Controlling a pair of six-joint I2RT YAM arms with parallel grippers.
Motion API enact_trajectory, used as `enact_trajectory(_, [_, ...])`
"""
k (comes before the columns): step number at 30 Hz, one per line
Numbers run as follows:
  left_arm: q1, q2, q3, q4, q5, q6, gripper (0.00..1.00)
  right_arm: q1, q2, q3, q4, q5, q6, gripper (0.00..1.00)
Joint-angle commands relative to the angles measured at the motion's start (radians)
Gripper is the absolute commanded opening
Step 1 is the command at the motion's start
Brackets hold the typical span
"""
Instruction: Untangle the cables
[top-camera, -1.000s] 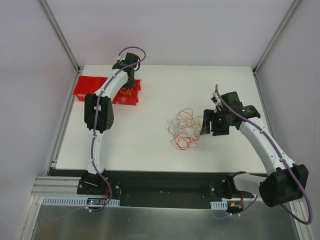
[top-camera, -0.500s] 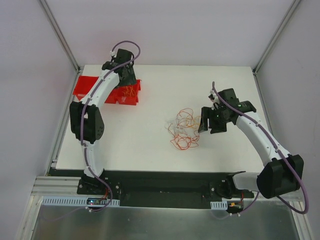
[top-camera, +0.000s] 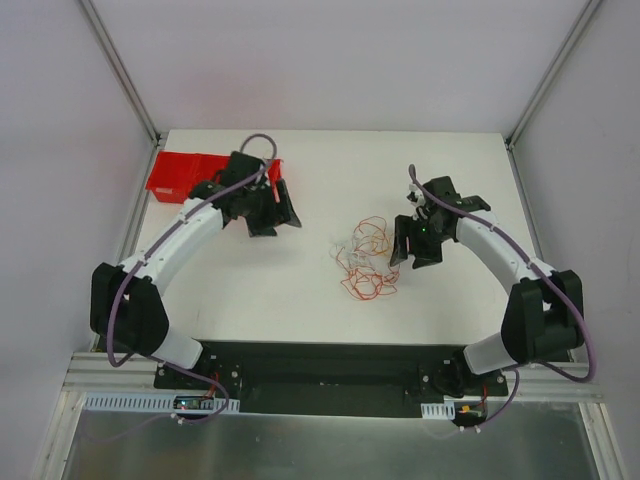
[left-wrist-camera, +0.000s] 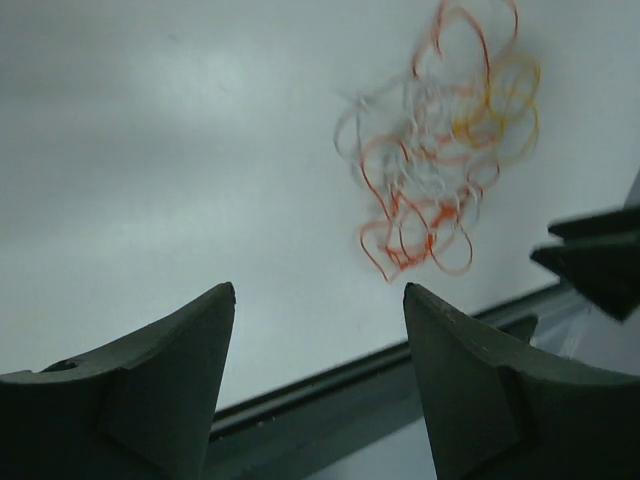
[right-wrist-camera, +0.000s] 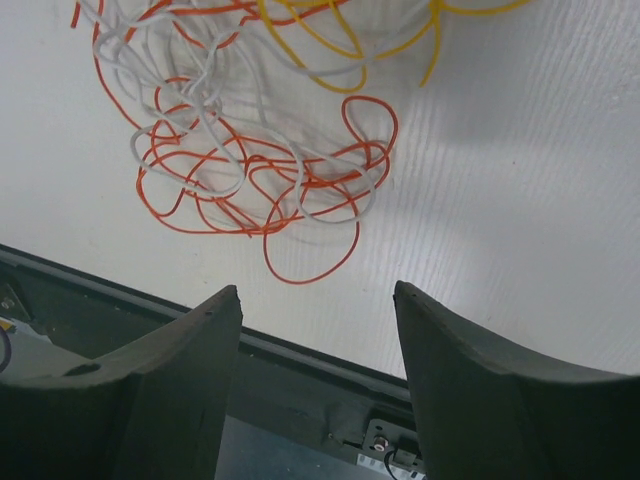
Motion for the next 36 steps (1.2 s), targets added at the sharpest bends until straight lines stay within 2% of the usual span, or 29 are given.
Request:
enact_trajectory(1, [-0.196, -0.053, -0.08, 0.149, 0.185, -0.109, 0.68, 0.002, 0.042, 0.027, 0.066, 0.025, 0.012, 0.65])
enact_trajectory(4, [-0.28, -0.018, -0.059, 0.163, 0.211, -0.135, 0.7, 0.004, 0.111, 0.084, 0.11, -0.007, 0.047, 0.65])
enact_trajectory(6, [-0.317, -0.009, -0.036, 0.166, 0.212, -0.138, 0.75, 0.002, 0.171, 0.116, 0.151, -0.021, 0.092, 0.63])
enact_trajectory(9, [-0.342, -0.006, 0.01, 0.166, 0.235, -0.123, 0.84, 0.004, 0.245, 0.149, 0.207, -0.044, 0.161, 0.59])
enact_trajectory(12, [-0.351, -0.027, 0.049, 0.165, 0.243, -0.122, 0.88, 0.01, 0.288, 0.146, 0.264, -0.047, 0.196, 0.54])
enact_trajectory(16, [-0.363, -0.049, 0.06, 0.166, 0.229, -0.137, 0.88, 0.014, 0.32, 0.127, 0.308, -0.004, 0.182, 0.49])
enact_trajectory(23, [-0.372, -0.093, 0.014, 0.168, 0.2, -0.145, 0.87, 0.016, 0.319, 0.101, 0.334, -0.001, 0.139, 0.25])
enact_trajectory(29, [-0.372, -0.087, 0.024, 0.168, 0.208, -0.129, 0.87, 0.027, 0.297, 0.086, 0.371, 0.004, 0.121, 0.12])
enact_trajectory(31, [-0.372, -0.075, 0.037, 0.166, 0.218, -0.122, 0.86, 0.027, 0.305, 0.089, 0.362, -0.001, 0.119, 0.04])
enact_trajectory(33, [-0.372, -0.066, 0.047, 0.166, 0.226, -0.117, 0.86, 0.033, 0.293, 0.098, 0.35, -0.009, 0.119, 0.0])
enact_trajectory(36, [-0.372, -0.055, 0.061, 0.168, 0.225, -0.105, 0.87, 0.036, 0.225, 0.084, 0.345, -0.018, 0.112, 0.0])
